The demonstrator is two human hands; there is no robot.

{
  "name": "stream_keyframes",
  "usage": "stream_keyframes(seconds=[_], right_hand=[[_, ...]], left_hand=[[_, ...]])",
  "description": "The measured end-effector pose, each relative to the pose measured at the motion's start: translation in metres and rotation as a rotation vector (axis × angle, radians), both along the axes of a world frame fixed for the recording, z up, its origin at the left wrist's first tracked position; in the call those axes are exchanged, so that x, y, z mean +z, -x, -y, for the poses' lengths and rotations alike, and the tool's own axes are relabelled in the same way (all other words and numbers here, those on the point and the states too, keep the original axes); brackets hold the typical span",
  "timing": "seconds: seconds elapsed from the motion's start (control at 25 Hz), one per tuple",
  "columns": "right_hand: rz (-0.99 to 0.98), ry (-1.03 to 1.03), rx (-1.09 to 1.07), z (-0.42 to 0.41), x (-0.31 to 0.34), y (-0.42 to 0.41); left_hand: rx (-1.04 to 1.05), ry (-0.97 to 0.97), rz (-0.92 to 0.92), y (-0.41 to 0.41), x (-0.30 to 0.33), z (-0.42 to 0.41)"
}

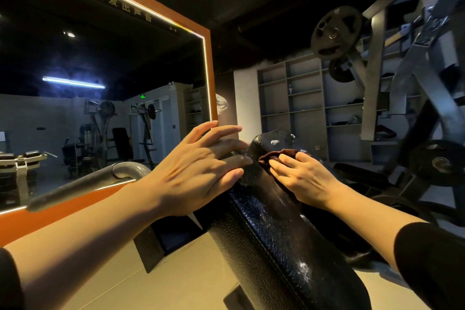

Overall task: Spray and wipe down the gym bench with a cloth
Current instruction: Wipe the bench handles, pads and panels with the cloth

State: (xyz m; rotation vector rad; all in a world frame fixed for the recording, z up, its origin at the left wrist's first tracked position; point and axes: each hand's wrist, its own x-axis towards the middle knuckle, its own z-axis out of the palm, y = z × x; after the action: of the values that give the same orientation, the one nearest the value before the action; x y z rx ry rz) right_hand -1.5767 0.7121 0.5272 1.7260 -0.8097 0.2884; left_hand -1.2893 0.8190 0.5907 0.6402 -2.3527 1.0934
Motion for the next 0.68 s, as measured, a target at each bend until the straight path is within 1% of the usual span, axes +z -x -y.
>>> stream_keyframes(seconds=[0.16,0.28,0.4,0.56,0.68], right_hand=[[0.062,0.008,-0.164,0.007,0.019,-0.045],[0.111,-0.096,-0.227,0.013,0.033,-0.059],[0.157,-0.143,-0.169,0.017,0.022,-0.043],[0.062,-0.099,-0.172,0.007,-0.002,-0.018],[0.064,-0.105,-0.157,-0.006,-0.015,-0.003]], left_hand=[[0.018,-0.009,-0.022,-0.005,0.0,0.002],[0.015,0.0,-0.018,-0.004,0.001,0.001],[0.001,0.013,-0.02,-0.005,0.003,0.0],[0.015,-0.022,0.01,-0.006,0.003,0.0],[-0.006,-0.04,0.025,-0.002,0.004,-0.01]])
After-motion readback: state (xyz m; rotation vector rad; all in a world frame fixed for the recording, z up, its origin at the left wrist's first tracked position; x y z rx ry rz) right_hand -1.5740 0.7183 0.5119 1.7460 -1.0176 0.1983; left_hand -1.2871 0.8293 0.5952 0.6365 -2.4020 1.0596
